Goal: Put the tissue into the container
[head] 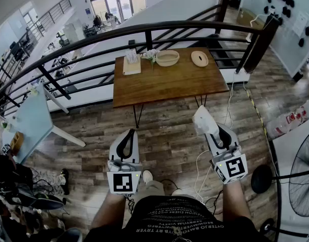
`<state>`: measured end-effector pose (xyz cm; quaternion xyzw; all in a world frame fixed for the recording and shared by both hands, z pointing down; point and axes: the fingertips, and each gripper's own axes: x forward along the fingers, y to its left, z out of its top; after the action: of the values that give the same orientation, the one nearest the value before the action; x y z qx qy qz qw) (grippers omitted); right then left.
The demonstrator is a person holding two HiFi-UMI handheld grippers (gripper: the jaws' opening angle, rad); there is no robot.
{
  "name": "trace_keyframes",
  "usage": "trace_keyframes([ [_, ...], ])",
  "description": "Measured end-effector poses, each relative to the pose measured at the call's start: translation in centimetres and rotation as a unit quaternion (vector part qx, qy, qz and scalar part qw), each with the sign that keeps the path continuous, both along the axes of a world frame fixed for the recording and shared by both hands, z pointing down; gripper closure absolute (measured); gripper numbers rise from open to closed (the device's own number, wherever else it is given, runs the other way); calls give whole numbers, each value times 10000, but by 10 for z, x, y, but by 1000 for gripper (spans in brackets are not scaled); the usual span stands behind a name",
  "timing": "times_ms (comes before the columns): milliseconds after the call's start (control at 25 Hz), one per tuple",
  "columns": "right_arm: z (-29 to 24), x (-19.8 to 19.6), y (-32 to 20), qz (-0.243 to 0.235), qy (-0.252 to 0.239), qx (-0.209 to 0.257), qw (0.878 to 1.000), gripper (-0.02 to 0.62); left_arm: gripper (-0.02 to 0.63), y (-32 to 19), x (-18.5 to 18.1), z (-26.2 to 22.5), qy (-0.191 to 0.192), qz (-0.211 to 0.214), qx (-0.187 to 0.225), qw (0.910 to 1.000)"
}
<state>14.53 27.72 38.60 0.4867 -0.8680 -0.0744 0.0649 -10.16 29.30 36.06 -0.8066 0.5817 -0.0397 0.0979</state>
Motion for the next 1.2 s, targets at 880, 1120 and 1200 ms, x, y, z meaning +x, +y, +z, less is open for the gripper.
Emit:
trace_keyframes([
  [880, 15, 25, 8, -320, -274, -145, 9990, 468, 572, 11, 10, 26, -50, -374, -273, 9989],
  [1120, 17, 13, -41, -187, -271, -147, 9993, 468, 572, -43, -9, 26, -91, -433, -301, 9986],
  [1200, 17, 7, -61, -147, -244, -143, 9995, 468, 572, -69, -14, 30, -51, -422, -309, 9986],
])
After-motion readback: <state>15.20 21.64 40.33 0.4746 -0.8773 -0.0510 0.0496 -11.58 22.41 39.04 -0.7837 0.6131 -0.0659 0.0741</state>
